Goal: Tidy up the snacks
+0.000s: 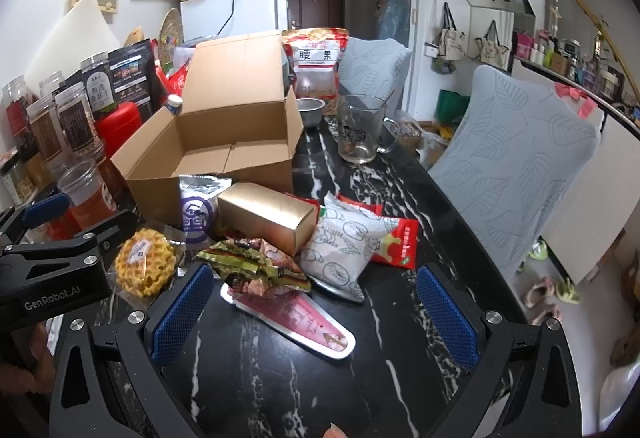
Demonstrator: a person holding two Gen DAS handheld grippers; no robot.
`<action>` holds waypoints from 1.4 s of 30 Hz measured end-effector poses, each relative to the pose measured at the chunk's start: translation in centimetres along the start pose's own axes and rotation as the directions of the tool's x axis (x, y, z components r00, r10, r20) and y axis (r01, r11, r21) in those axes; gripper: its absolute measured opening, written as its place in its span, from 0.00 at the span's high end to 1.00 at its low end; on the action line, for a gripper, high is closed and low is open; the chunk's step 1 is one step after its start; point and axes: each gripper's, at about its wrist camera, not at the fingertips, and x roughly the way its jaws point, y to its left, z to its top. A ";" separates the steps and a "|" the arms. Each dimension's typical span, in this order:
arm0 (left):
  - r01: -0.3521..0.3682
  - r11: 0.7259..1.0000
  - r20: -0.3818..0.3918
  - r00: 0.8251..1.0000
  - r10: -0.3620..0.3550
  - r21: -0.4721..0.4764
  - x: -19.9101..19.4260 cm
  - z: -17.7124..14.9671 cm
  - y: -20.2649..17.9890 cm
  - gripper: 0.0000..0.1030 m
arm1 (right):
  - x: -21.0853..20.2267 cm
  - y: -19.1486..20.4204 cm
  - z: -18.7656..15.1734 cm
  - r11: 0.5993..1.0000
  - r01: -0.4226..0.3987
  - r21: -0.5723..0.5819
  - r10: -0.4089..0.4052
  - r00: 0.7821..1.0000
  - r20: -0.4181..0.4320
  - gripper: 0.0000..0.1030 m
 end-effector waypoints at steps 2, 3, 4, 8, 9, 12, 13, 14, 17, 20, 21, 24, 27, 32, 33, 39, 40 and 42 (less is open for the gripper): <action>0.000 1.000 0.001 1.000 0.000 -0.001 0.0 -0.1 0.0 0.00 | 0.0 0.0 0.0 1.000 0.000 0.000 0.000 1.000 -0.001 0.00; 0.000 1.000 0.002 1.000 0.000 0.000 -0.1 -0.1 0.0 0.00 | -0.1 0.0 0.0 1.000 -0.001 0.000 0.001 1.000 0.000 0.00; 0.000 1.000 0.002 1.000 0.000 0.000 -0.1 -0.1 -0.1 0.00 | -0.1 0.0 -0.1 1.000 -0.001 0.000 0.001 1.000 0.000 0.00; -0.001 1.000 0.003 1.000 0.001 0.000 -0.3 -0.2 -0.1 0.00 | -0.1 0.0 -0.1 1.000 -0.003 0.000 0.003 1.000 0.002 0.00; 0.000 1.000 0.003 1.000 0.000 -0.001 -0.3 -0.2 -0.1 0.00 | -0.2 0.0 -0.1 1.000 -0.004 0.000 0.004 1.000 0.003 0.00; 0.002 1.000 0.003 1.000 -0.002 -0.004 -0.4 -0.2 -0.1 0.00 | -0.3 0.0 -0.1 1.000 -0.008 -0.003 0.008 1.000 0.003 0.00; 0.002 1.000 0.003 1.000 -0.002 -0.005 -0.5 -0.2 -0.1 0.00 | -0.3 0.1 -0.1 1.000 -0.009 -0.005 0.009 1.000 0.001 0.00; 0.004 1.000 0.004 1.000 -0.004 -0.008 -0.6 -0.3 -0.1 0.00 | -0.3 0.1 -0.1 1.000 -0.009 -0.006 0.009 1.000 0.000 0.00; 0.005 1.000 0.004 1.000 -0.005 -0.009 -0.6 -0.2 -0.1 0.00 | -0.4 0.2 0.0 1.000 -0.009 -0.008 0.009 1.000 -0.001 0.00; 0.005 1.000 0.004 1.000 -0.005 -0.010 -0.7 -0.2 0.0 0.00 | -0.4 0.2 0.0 1.000 -0.015 -0.009 0.015 1.000 0.002 0.00; 0.006 1.000 0.004 1.000 -0.006 -0.010 -0.7 -0.2 0.0 0.00 | -0.4 0.3 0.0 1.000 -0.018 -0.009 0.018 1.000 0.003 0.00; 0.010 1.000 0.005 1.000 -0.010 -0.015 -0.8 -0.2 0.1 0.00 | -0.4 0.4 0.1 1.000 -0.027 -0.011 0.027 1.000 -0.002 0.00; 0.016 1.000 0.009 1.000 -0.016 -0.017 -1.1 -0.2 0.3 0.00 | -0.4 0.5 0.1 0.999 -0.031 -0.011 0.031 1.000 -0.001 0.00; 0.010 1.000 0.018 1.000 -0.010 -0.022 -1.6 -0.2 0.6 0.00 | -0.8 0.5 0.0 0.999 -0.044 -0.008 0.044 0.999 0.008 0.00; 0.007 1.000 0.022 1.000 -0.007 -0.024 -1.8 -0.2 0.7 0.00 | -0.8 0.5 -0.1 0.999 -0.045 -0.008 0.045 0.999 0.009 0.00; -0.017 0.999 0.010 1.000 0.017 -0.034 -2.0 -1.3 1.7 0.00 | -1.2 0.6 -1.0 0.998 -0.063 -0.020 0.064 0.998 0.007 0.00; -0.020 0.999 0.006 1.000 0.020 -0.038 -2.0 -1.5 1.8 0.00 | -1.2 0.7 -1.1 0.997 -0.068 -0.020 0.068 0.998 0.003 0.00; -0.025 0.998 -0.005 1.000 0.025 -0.052 -1.9 -2.1 2.4 0.00 | -1.1 0.8 -1.7 0.996 -0.081 -0.023 0.081 0.997 -0.003 0.00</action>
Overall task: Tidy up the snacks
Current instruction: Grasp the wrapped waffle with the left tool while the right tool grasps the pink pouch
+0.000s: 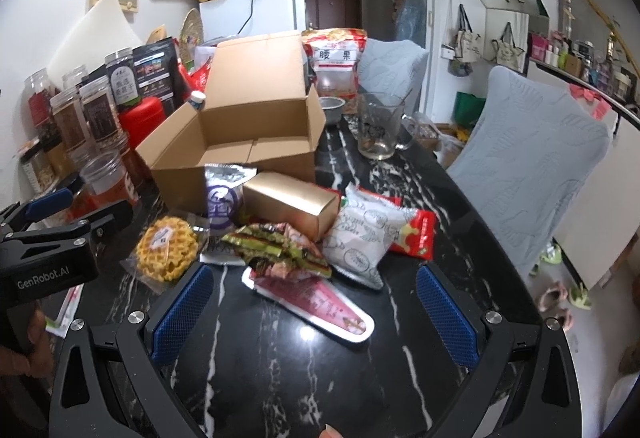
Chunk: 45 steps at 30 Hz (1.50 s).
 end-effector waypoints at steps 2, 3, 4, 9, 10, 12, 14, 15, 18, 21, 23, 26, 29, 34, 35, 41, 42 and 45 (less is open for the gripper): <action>-0.008 1.000 -0.011 1.000 0.008 -0.014 0.1 -0.6 0.6 0.00 | 0.1 0.2 -0.5 1.000 -0.010 -0.001 0.010 1.000 -0.007 0.00; -0.011 1.000 -0.015 1.000 0.010 -0.016 0.1 -0.9 0.8 0.00 | 0.2 0.2 -0.7 1.000 -0.016 -0.002 0.016 1.000 -0.012 0.00; -0.015 1.000 -0.019 1.000 0.014 -0.019 0.2 -1.1 1.0 0.00 | 0.3 0.3 -1.0 1.000 -0.024 -0.002 0.024 1.000 -0.019 0.00; -0.012 0.999 -0.049 0.999 0.011 -0.030 0.7 -2.3 1.7 0.00 | 1.0 0.6 -1.8 0.998 -0.055 -0.006 0.055 0.998 -0.043 0.00; -0.008 0.999 -0.055 0.998 0.006 -0.031 0.9 -2.4 1.8 0.00 | 1.3 0.7 -2.0 0.998 -0.063 -0.007 0.063 0.997 -0.048 0.00; 0.002 1.000 -0.067 0.998 -0.004 -0.030 1.4 -2.6 1.8 0.00 | 1.8 0.8 -2.2 0.997 -0.079 -0.006 0.079 0.995 -0.060 0.00; 0.008 1.000 -0.077 0.997 -0.010 -0.027 1.8 -2.7 1.7 0.00 | 2.2 0.9 -2.3 0.996 -0.092 -0.006 0.091 0.994 -0.068 0.00; 0.013 1.000 -0.084 0.996 -0.015 -0.025 2.2 -2.7 1.7 0.00 | 2.5 0.9 -2.3 0.995 -0.096 -0.007 0.096 0.993 -0.073 0.00; 0.028 0.999 -0.107 0.994 -0.030 -0.017 3.5 -2.5 1.7 0.00 | 3.7 1.2 -2.3 0.994 -0.113 -0.010 0.112 0.990 -0.091 0.00; 0.042 0.999 -0.136 0.990 -0.042 0.001 5.2 -2.4 1.5 0.00 | 4.7 1.1 -2.3 0.993 -0.122 -0.004 0.121 0.986 -0.112 0.00; 0.040 0.999 -0.158 0.987 -0.037 0.017 6.3 -2.3 1.4 0.00 | 5.6 1.0 -2.2 0.992 -0.127 0.001 0.126 0.984 -0.129 0.00; 0.036 0.999 -0.191 0.981 -0.031 0.022 8.0 -2.0 1.6 0.00 | 6.7 0.8 -1.9 0.991 -0.131 0.010 0.131 0.980 -0.150 0.00; 0.031 0.999 -0.218 0.976 -0.025 0.022 9.6 -1.7 2.1 0.00 | 7.7 0.6 -1.6 0.991 -0.132 0.018 0.133 0.977 -0.165 0.00; 0.027 0.999 -0.267 0.964 -0.015 0.042 11.9 -1.5 2.5 0.00 | 9.0 0.1 -1.1 0.991 -0.132 0.032 0.136 0.973 -0.185 0.00; 0.035 0.998 -0.281 0.960 -0.022 0.043 12.4 -1.5 2.6 0.00 | 9.2 0.1 -1.0 0.991 -0.131 0.033 0.135 0.973 -0.188 0.00; 0.091 0.996 -0.362 0.929 -0.078 0.020 14.6 -2.1 2.8 0.00 | 10.3 -0.5 -0.8 0.994 -0.106 0.034 0.111 0.971 -0.211 0.00; 0.106 0.994 -0.382 0.920 -0.092 0.016 15.0 -2.3 2.7 0.00 | 10.5 -0.7 -0.8 0.994 -0.101 0.037 0.107 0.970 -0.218 0.00; 0.097 0.994 -0.399 0.914 -0.069 0.051 15.6 -2.6 2.4 0.00 | 10.9 -0.9 -0.8 0.993 -0.105 0.045 0.113 0.966 -0.233 0.00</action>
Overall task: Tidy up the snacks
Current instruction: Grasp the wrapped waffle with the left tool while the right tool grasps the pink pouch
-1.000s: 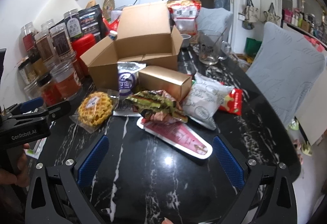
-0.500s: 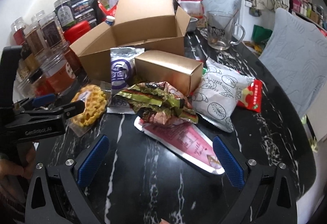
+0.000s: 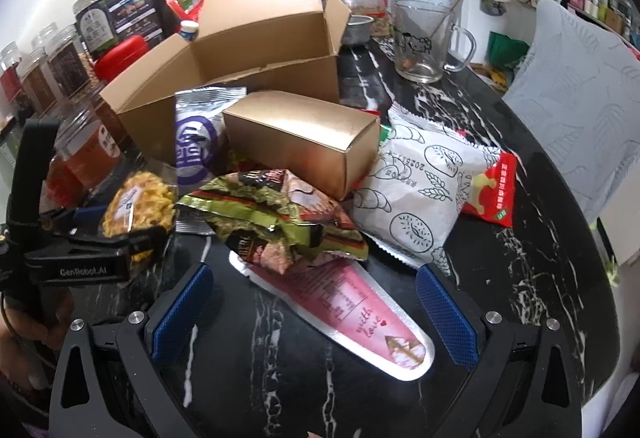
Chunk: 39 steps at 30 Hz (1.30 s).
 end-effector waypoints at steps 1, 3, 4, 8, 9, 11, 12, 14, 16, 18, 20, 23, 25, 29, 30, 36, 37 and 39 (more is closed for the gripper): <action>-0.004 1.000 -0.006 1.000 0.004 0.010 0.1 0.0 -0.1 0.00 | 0.1 0.0 0.1 1.000 -0.003 0.000 0.003 1.000 -0.004 0.00; 0.001 1.000 -0.005 1.000 -0.001 0.018 0.2 0.0 -0.1 0.00 | 0.2 0.0 0.1 1.000 -0.009 -0.001 0.009 1.000 -0.009 0.00; 0.003 1.000 -0.003 1.000 -0.003 0.020 0.1 0.0 -0.1 0.00 | 0.2 0.0 0.1 1.000 -0.009 -0.003 0.009 1.000 -0.011 0.00; 0.003 1.000 0.013 1.000 -0.003 0.019 0.1 0.2 0.2 0.06 | 0.3 0.0 0.2 1.000 -0.008 -0.006 0.008 1.000 -0.013 0.00; 0.006 1.000 0.033 0.999 -0.007 0.021 0.0 0.2 0.0 0.14 | 0.3 0.0 0.2 1.000 -0.006 -0.008 0.006 1.000 -0.014 0.00; 0.010 0.999 0.032 0.999 -0.011 0.037 0.0 0.2 -0.4 0.21 | 0.3 -0.1 0.2 1.000 0.001 -0.014 -0.001 1.000 -0.014 0.00; 0.013 0.999 0.033 0.999 -0.014 0.037 0.0 0.2 -0.5 0.22 | 0.3 -0.1 0.1 1.000 0.006 -0.018 -0.006 1.000 -0.015 0.00; 0.010 0.999 0.038 0.999 -0.012 0.041 -0.1 -0.1 -0.5 0.22 | 0.3 -0.3 -0.1 1.000 0.010 -0.029 -0.011 1.000 -0.018 0.00; 0.017 0.999 0.033 0.999 -0.018 0.038 -0.3 -0.4 -0.4 0.22 | 0.5 -0.6 -0.4 0.999 0.017 -0.045 -0.018 0.999 -0.027 0.00; 0.028 0.999 0.027 0.999 -0.029 0.032 -0.6 -0.8 -0.2 0.22 | 0.7 -0.9 -0.7 0.998 0.025 -0.053 -0.027 0.999 -0.036 0.00; 0.044 0.999 0.018 0.999 -0.045 0.025 -1.0 -0.8 0.0 0.22 | 1.1 -1.3 -0.9 0.998 0.021 -0.061 -0.024 0.999 -0.048 0.00; 0.061 0.998 0.008 0.998 -0.062 0.014 -1.3 -1.1 0.2 0.22 | 1.6 -1.5 -1.0 0.997 -0.004 -0.076 -0.001 0.998 -0.065 0.00; 0.072 0.997 0.004 0.997 -0.072 0.014 -1.5 -1.4 0.2 0.22 | 2.0 -1.6 -1.1 0.995 -0.037 -0.097 0.029 0.996 -0.080 0.00; 0.077 0.997 0.000 0.997 -0.077 0.016 -1.7 -1.9 -0.1 0.22 | 2.7 -1.1 -1.0 0.986 -0.054 -0.156 0.038 0.994 -0.105 0.00; 0.080 0.997 -0.002 0.997 -0.080 0.016 -1.7 -1.9 0.0 0.22 | 2.9 -0.9 -1.0 0.984 -0.053 -0.170 0.035 0.993 -0.110 0.00; 0.084 0.996 -0.005 0.996 -0.084 0.012 -1.5 -1.1 0.7 0.22 | 3.2 -0.4 -1.1 0.973 -0.024 -0.230 0.000 0.995 -0.103 0.08; 0.082 0.997 -0.004 0.997 -0.082 0.011 -1.4 -0.9 0.7 0.22 | 3.0 -0.3 -1.2 0.968 -0.017 -0.249 -0.007 0.995 -0.095 0.20; 0.078 0.997 -0.002 0.997 -0.078 0.014 -1.8 -1.0 0.7 0.22 | 2.5 -0.1 -1.3 0.965 -0.027 -0.260 0.006 0.997 -0.081 0.42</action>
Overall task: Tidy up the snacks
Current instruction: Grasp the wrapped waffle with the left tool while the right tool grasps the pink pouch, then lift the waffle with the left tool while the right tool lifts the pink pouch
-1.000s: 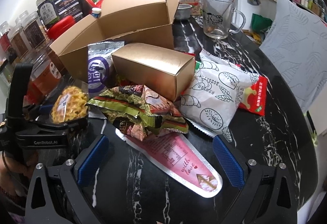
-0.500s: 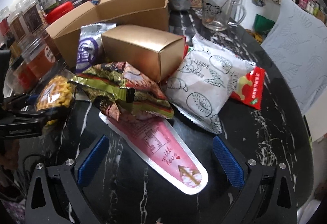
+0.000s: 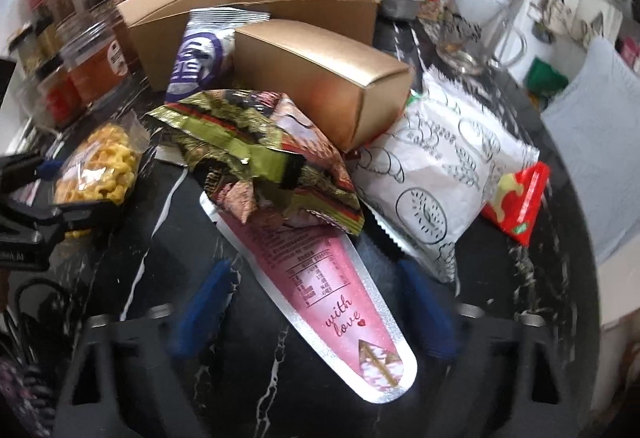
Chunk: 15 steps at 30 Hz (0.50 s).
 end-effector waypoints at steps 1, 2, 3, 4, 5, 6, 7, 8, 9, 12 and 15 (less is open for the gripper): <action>-0.001 1.000 0.001 1.000 0.001 0.002 0.0 -0.1 -0.2 0.22 | -0.1 0.1 0.0 1.000 -0.007 -0.009 0.007 1.000 -0.003 0.47; -0.001 1.000 0.003 1.000 0.001 0.005 0.3 -0.4 -0.3 0.22 | -0.3 0.4 -0.1 1.000 -0.016 -0.022 0.016 1.000 -0.002 0.56; 0.002 1.000 0.004 1.000 -0.002 0.006 0.3 -0.5 -0.3 0.22 | -0.4 0.6 -0.3 0.999 -0.024 -0.029 0.024 1.000 -0.002 0.59; 0.005 1.000 0.005 1.000 -0.005 0.005 0.3 -0.5 -0.2 0.22 | -0.6 0.7 -0.3 0.999 -0.031 -0.028 0.031 1.000 -0.001 0.67; 0.005 1.000 0.007 1.000 -0.005 0.005 0.5 -0.9 -0.6 0.22 | -0.7 0.8 -0.4 0.999 -0.044 -0.024 0.044 0.999 -0.001 0.71; 0.005 1.000 0.009 1.000 -0.005 0.004 0.5 -0.9 -0.5 0.22 | -0.9 0.8 -0.6 0.998 -0.065 -0.016 0.065 0.998 0.000 0.75; 0.006 1.000 0.011 1.000 -0.006 0.002 0.3 -1.0 -0.5 0.22 | -1.1 0.8 -0.7 0.997 -0.080 -0.008 0.080 0.997 0.000 0.78; 0.007 1.000 0.014 1.000 -0.007 0.000 -0.1 -1.2 -0.9 0.22 | -1.2 0.8 -0.8 0.996 -0.091 0.002 0.091 0.996 0.000 0.79; 0.010 1.000 0.016 1.000 -0.010 -0.005 -0.2 -1.2 -0.7 0.22 | -1.3 0.8 -0.9 0.995 -0.099 0.012 0.099 0.995 0.002 0.80; 0.015 1.000 0.028 1.000 -0.015 -0.009 -0.9 -1.6 -0.8 0.22 | -1.7 0.7 -1.3 0.991 -0.126 0.053 0.125 0.992 0.013 0.82; 0.012 1.000 0.045 0.999 -0.011 -0.006 -1.4 -2.0 -0.9 0.22 | -2.2 0.3 -1.8 0.984 -0.149 0.102 0.148 0.989 0.023 0.82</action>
